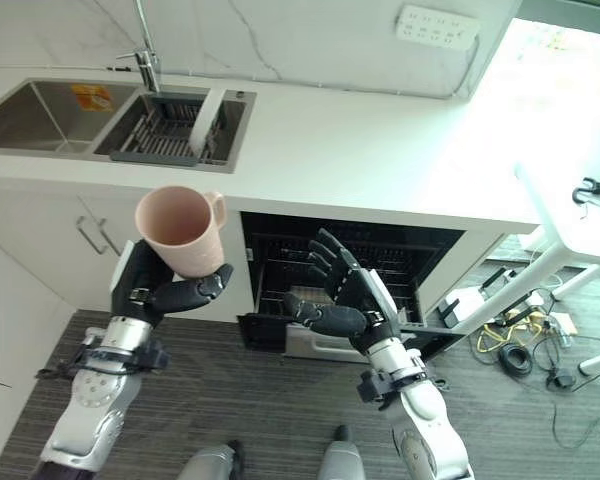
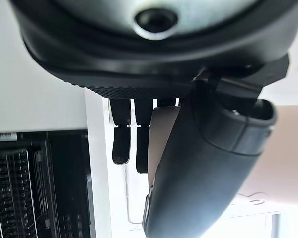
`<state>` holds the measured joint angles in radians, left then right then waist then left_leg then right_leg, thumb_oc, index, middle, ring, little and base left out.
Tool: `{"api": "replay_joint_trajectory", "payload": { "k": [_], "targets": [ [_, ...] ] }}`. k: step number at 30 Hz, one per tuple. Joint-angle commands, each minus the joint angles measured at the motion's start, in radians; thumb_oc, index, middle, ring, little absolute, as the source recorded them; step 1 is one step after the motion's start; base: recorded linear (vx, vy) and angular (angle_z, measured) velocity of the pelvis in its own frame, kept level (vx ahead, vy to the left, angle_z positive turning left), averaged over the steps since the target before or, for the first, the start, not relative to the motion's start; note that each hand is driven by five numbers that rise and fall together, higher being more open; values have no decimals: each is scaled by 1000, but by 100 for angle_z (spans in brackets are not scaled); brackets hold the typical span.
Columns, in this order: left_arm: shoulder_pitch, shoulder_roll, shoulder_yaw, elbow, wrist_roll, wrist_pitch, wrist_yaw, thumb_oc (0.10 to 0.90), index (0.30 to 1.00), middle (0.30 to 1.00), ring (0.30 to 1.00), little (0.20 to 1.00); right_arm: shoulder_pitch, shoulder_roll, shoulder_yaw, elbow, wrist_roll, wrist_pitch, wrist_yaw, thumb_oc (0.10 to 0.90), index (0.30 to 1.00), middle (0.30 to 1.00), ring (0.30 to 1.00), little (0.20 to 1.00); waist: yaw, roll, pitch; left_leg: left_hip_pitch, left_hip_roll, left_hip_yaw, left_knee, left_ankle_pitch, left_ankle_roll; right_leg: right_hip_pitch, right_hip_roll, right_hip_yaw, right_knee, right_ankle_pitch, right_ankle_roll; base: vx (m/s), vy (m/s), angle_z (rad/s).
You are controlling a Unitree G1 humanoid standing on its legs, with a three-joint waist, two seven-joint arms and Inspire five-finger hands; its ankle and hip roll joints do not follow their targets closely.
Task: Place the dishes in the dishwasher.
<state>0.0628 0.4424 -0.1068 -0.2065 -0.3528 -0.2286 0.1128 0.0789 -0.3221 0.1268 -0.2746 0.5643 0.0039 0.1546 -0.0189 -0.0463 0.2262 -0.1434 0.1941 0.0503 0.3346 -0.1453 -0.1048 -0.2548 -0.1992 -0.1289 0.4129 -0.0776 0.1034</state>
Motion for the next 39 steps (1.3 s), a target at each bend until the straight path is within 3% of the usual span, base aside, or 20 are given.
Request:
{"api": "replay_joint_trajectory", "payload": {
  "k": [1, 2, 3, 5, 6, 9, 12, 16, 26, 39],
  "targets": [
    [-117, -15, -16, -117, 7, -138, -6, 400, 300, 300, 300, 300, -47, -42, -68, -97, 78, -106, 31, 800, 900, 900, 900, 900, -23, 21, -82, 107, 97, 143, -35, 69, -7, 89, 12, -72, -113, -64, 15, 53, -547, -13],
    [-122, -18, -21, -109, 10, -143, -6, 400, 300, 300, 300, 300, -45, -51, -69, -93, 81, -115, 33, 800, 900, 900, 900, 900, -17, 19, -76, 95, 77, 160, -35, 74, -2, 100, 15, -85, -113, -72, 8, 59, -501, 1],
    [-119, -20, -24, -102, 4, -151, -2, 400, 300, 300, 300, 300, -47, -63, -67, -88, 84, -119, 33, 800, 900, 900, 900, 900, -10, 19, -68, 81, 29, 162, -35, 46, 13, 109, 16, -93, -113, -78, 8, 77, -236, 15],
    [-85, -24, -8, -100, -20, -166, -10, 400, 300, 300, 300, 300, -49, -76, -61, -88, 86, -117, 32, 800, 900, 900, 900, 900, -3, 35, -55, 59, -55, 166, -35, -12, 43, 120, 36, -89, -113, -86, 11, 92, -137, 5],
    [-73, -24, -4, -95, -18, -172, -16, 400, 300, 300, 300, 300, -45, -76, -56, -89, 81, -117, 28, 800, 900, 900, 900, 900, -6, 51, -53, 44, -67, 185, -35, -16, 49, 128, 56, -86, -113, -93, 9, 85, -79, -19],
    [-75, -26, -21, -83, -9, -169, -16, 400, 300, 300, 300, 300, -45, -70, -51, -86, 57, -135, -4, 800, 900, 900, 900, 900, -4, 68, -52, -1, -69, 196, -35, -5, 56, 154, 90, -85, -113, -115, -4, 81, -22, -15],
    [-103, -24, -49, -65, 23, -151, 24, 400, 300, 300, 300, 300, -57, -70, -51, -71, 51, -153, -9, 800, 900, 900, 900, 900, -8, 74, -72, -2, -91, 142, -35, -27, 66, 163, 112, -63, -113, -132, -14, 71, 75, -1],
    [-125, -21, -59, -36, 45, -129, 26, 400, 300, 300, 300, 300, -44, -70, -67, -73, 54, -156, 9, 800, 900, 900, 900, 900, -15, 72, -102, 21, -112, 115, -35, -59, 71, 171, 102, -66, -113, -136, -8, 100, 78, -7],
    [-192, -19, -106, 77, 157, -85, 40, 400, 300, 300, 300, 300, -113, -47, -88, -58, 87, -181, 8, 800, 900, 900, 900, 900, -27, 54, -124, 42, -128, 122, -35, -84, 83, 175, 71, -67, -113, -121, 11, 56, 37, 10],
    [-255, -50, -199, 140, 210, -49, 52, 400, 300, 300, 300, 300, -182, -16, -21, -77, 70, -176, -9, 800, 900, 900, 900, 900, -34, 50, -129, 81, -135, 129, -35, -114, 106, 189, 72, -31, -113, -113, 16, 43, 9, -2]
  ]
}}
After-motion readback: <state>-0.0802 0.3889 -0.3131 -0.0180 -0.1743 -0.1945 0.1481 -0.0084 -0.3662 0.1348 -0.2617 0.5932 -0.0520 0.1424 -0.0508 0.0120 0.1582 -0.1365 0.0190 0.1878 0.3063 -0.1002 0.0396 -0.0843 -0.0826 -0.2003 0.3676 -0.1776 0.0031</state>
